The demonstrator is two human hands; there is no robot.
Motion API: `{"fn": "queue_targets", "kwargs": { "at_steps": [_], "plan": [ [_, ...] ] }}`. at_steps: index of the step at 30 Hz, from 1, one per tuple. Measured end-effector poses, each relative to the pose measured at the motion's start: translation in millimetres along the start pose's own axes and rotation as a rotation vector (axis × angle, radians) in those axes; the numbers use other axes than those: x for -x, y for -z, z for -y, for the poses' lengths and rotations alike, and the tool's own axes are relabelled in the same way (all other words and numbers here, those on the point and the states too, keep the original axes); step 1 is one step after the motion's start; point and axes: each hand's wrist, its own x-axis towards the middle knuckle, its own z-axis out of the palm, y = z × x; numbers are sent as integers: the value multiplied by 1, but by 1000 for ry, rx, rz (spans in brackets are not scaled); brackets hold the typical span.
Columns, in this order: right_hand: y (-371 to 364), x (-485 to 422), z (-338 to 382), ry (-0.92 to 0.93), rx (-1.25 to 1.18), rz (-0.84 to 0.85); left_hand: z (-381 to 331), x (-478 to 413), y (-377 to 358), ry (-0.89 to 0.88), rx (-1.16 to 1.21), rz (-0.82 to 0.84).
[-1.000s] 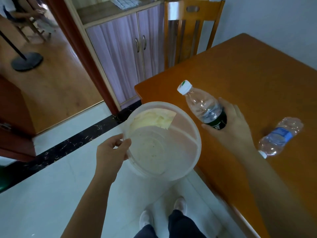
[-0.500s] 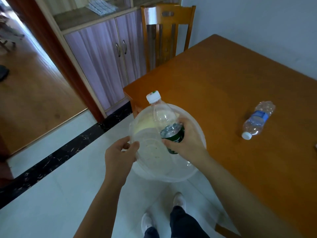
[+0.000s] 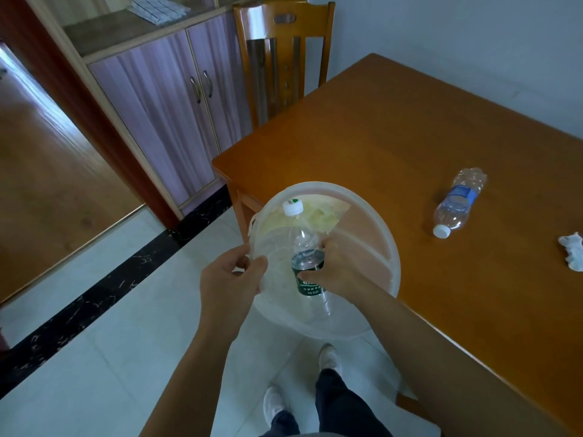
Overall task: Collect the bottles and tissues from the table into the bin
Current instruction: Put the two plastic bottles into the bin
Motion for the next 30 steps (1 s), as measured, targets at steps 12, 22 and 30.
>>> {"fn": "queue_targets", "kwargs": {
  "at_steps": [12, 22, 30],
  "plan": [
    [27, 31, -7, 135, 265, -160, -10, -4, -1, -90, -87, 85],
    [79, 73, -27, 322, 334, -456, -31, 2, -29, -176, -196, 126],
    [126, 51, -72, 331, 428, -532, -41, 6, -59, -193, -325, 30]
  ]
}}
